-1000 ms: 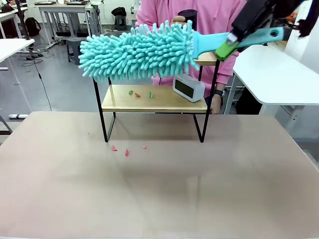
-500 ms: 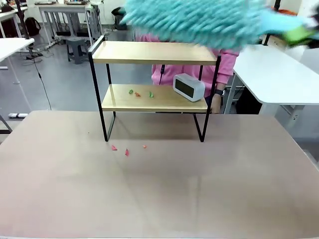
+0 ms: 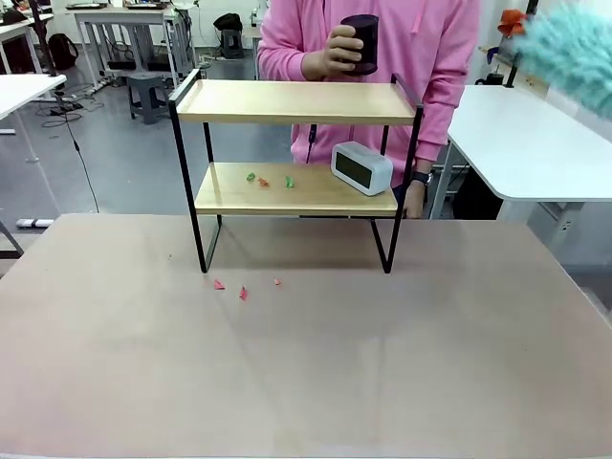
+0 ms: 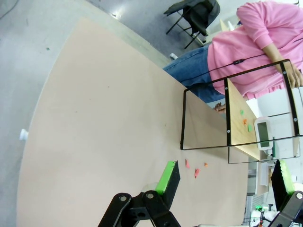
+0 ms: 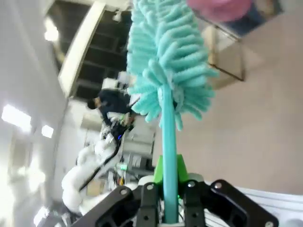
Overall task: Clean the shelf.
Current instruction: Clean the specific tier of the Shelf with the Duster once objects are removed.
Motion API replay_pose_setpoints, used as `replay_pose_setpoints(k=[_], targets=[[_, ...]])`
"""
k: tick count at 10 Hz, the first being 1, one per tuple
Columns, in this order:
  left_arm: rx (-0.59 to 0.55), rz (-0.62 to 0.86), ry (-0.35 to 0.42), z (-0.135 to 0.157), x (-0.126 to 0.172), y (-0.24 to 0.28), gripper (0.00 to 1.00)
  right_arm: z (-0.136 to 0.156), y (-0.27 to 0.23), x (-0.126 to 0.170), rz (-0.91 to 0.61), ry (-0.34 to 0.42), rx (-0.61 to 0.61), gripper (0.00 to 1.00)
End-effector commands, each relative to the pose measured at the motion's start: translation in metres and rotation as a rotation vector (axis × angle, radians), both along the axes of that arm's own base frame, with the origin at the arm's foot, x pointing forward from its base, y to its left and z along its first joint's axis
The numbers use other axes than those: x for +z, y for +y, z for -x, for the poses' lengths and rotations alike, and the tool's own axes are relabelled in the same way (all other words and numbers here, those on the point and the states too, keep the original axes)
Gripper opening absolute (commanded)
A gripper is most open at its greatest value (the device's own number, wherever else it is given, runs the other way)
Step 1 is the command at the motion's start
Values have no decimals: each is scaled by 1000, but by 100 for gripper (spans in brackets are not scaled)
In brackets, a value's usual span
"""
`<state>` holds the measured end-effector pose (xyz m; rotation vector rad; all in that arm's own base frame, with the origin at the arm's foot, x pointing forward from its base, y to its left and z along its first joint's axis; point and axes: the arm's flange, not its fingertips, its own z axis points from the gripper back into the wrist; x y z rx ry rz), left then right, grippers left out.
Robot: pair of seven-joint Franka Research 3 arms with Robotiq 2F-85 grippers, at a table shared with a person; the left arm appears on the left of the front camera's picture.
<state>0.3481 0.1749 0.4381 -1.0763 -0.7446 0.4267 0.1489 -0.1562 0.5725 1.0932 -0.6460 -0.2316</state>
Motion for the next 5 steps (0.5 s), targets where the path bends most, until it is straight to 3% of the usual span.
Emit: replay_pose_setpoints(k=[1,3,4,5], targets=[[0,13,0,0,2,-1,100,-37,6,-39,-103,137,-55,11],[0,13,0,0,2,-1,100,-80,19,-60,-99,273,1,11],[0,13,0,0,2,-1,100,-31,-21,-34,-57,152,-62,11],[0,13,0,0,2,-1,100,-31,-21,-34,-57,152,-62,11]])
